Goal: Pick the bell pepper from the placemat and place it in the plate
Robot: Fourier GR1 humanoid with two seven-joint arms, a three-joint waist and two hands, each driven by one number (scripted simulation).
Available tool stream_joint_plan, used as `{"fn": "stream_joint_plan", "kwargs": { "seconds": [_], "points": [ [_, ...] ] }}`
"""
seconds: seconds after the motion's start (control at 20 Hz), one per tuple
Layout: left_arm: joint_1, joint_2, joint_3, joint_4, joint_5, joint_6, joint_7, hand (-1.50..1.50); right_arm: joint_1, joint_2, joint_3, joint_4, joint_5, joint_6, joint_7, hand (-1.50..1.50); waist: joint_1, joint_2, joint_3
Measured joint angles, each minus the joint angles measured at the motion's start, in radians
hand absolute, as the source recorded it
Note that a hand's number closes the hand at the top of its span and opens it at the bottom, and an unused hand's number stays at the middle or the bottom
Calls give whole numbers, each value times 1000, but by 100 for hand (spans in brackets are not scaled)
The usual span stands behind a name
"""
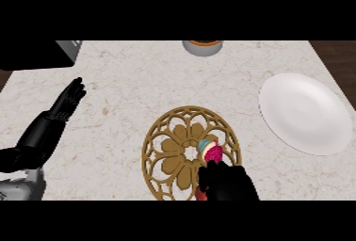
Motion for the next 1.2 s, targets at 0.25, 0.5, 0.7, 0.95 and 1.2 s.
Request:
{"fn": "stream_joint_plan", "kwargs": {
  "seconds": [0.25,0.5,0.7,0.95,1.2],
  "points": [
    [-2,11,12,-9,10,-16,0,0,110,-110,-81,-193,146,21,24,150,14,5,0],
    [-23,5,4,-23,14,-30,20,0,226,-191,-206,-286,212,29,4,150,41,15,0],
    [-38,-9,-7,-27,8,-35,29,0,299,-209,-340,-278,188,2,-53,150,58,21,1],
    [-48,-36,-29,-27,-21,-24,33,0,338,-199,-525,-197,106,-77,-139,150,72,25,1],
    [-52,-47,-25,-21,-27,-31,25,0,359,-191,-688,-31,18,-238,-279,150,78,27,2]
  ]
}}
